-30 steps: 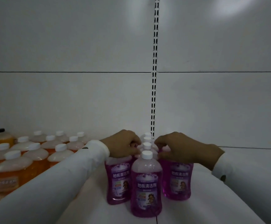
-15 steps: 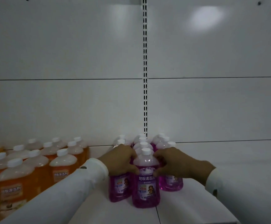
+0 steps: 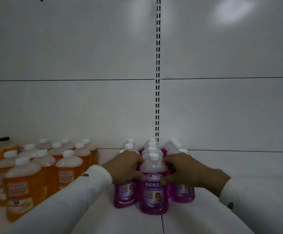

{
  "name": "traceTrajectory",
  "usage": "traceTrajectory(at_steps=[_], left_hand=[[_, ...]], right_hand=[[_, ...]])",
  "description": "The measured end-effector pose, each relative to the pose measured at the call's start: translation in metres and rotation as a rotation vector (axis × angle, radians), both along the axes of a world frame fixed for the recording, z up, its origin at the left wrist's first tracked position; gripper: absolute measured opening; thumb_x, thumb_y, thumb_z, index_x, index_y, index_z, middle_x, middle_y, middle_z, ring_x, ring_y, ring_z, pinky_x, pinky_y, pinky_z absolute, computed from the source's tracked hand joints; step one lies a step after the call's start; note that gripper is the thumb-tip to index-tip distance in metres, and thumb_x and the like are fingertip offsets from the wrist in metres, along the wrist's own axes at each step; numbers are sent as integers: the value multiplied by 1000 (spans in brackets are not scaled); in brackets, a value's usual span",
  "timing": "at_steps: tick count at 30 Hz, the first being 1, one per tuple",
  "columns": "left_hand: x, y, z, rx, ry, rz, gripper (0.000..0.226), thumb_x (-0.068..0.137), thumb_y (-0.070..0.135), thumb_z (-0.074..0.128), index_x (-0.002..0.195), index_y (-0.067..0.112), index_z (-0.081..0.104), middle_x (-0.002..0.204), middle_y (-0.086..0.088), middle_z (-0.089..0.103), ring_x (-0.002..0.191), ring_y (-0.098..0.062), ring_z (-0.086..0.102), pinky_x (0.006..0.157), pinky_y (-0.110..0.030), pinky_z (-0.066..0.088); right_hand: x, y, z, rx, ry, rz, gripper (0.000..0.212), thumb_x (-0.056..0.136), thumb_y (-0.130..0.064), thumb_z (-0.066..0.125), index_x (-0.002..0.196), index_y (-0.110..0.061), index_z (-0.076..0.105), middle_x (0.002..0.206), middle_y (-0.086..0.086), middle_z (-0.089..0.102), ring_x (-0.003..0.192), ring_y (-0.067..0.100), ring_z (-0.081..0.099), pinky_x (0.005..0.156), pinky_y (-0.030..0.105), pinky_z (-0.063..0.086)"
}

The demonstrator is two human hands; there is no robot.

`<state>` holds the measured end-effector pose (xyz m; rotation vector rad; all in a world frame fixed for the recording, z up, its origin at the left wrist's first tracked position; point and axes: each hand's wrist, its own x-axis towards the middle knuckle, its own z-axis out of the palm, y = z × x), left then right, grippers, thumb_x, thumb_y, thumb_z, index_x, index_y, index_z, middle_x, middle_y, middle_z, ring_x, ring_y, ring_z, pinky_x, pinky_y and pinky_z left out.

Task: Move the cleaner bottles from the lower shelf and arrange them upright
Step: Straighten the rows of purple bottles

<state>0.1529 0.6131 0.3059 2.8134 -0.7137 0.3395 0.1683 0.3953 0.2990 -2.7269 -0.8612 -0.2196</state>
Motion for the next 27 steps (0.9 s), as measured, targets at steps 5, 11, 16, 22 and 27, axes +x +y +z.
traceTrajectory(at_steps=[5, 11, 16, 22, 27], left_hand=[[-18, 33, 20, -133, -156, 143, 40, 77, 43, 74, 108, 18, 68, 83, 4, 62, 74, -9, 54, 66, -17, 42], [-9, 74, 12, -115, -15, 322, 58, 60, 60, 79, 104, 25, 64, 87, 10, 52, 82, -9, 53, 68, -22, 42], [17, 81, -7, -103, 3, 173, 44, 70, 47, 78, 102, 19, 68, 86, 8, 56, 80, -10, 54, 65, -21, 39], [40, 88, -9, -110, -40, 47, 40, 78, 43, 73, 108, 17, 66, 85, 8, 55, 76, -8, 50, 56, -12, 32], [48, 93, -12, -130, -55, -19, 34, 79, 39, 72, 105, 19, 64, 87, 8, 56, 74, -6, 49, 55, -8, 30]], right_hand=[[-4, 2, 28, 112, -145, -8, 49, 75, -60, 70, 109, -25, 63, 97, -11, 65, 85, 3, 62, 81, 22, 53], [6, 53, 48, 48, -181, 85, 48, 79, -52, 71, 117, -23, 65, 109, -10, 67, 95, 5, 61, 85, 21, 50], [26, 93, 41, -211, -147, -5, 46, 72, -56, 73, 101, -20, 68, 101, -2, 69, 92, 18, 64, 83, 39, 54], [39, 112, 35, -347, -108, -93, 45, 71, -54, 76, 86, -12, 70, 85, 4, 69, 78, 21, 63, 72, 36, 56], [51, 117, 37, -354, -82, -92, 46, 67, -55, 78, 84, -13, 72, 84, 3, 71, 76, 21, 65, 67, 31, 53]])
